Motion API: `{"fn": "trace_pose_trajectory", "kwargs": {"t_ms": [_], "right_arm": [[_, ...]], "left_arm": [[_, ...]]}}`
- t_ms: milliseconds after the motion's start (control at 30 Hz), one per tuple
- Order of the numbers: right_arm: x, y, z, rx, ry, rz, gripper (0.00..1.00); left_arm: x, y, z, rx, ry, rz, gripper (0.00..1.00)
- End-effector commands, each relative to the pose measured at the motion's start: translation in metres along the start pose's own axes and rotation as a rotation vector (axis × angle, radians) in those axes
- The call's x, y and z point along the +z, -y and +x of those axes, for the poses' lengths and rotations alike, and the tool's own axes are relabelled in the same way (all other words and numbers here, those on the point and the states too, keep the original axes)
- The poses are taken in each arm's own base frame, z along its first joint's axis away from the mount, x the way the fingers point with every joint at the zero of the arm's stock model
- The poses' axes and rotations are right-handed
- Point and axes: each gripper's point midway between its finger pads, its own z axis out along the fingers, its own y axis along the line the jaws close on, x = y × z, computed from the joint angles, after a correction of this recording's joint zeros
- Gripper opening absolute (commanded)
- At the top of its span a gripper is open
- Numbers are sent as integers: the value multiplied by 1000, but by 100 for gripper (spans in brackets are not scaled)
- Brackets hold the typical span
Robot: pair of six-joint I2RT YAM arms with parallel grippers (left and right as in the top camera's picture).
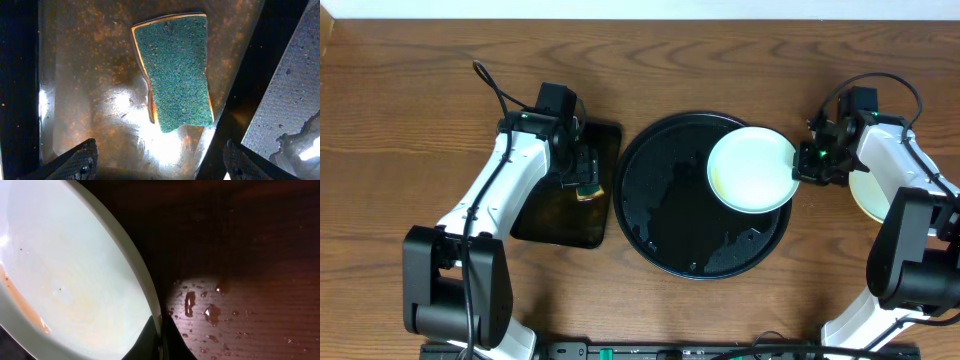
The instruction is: Clean dirty plates on tray and stack at the side
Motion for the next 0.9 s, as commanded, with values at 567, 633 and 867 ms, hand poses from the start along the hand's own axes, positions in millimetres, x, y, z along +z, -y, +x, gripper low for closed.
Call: {"fn": "trace_pose_trajectory", "kwargs": {"t_ms": [567,633,867], "right_arm": [[-133,-50,-38,-340,492,388,1],[-136,-60,-37,-369,516,461,1],[-153,-95,-28,-449,628,685,1]], "left_arm": [[0,-4,-2,0,10,-14,80],[0,-4,-2,0,10,-14,80],[0,-4,-2,0,10,-14,80]]}}
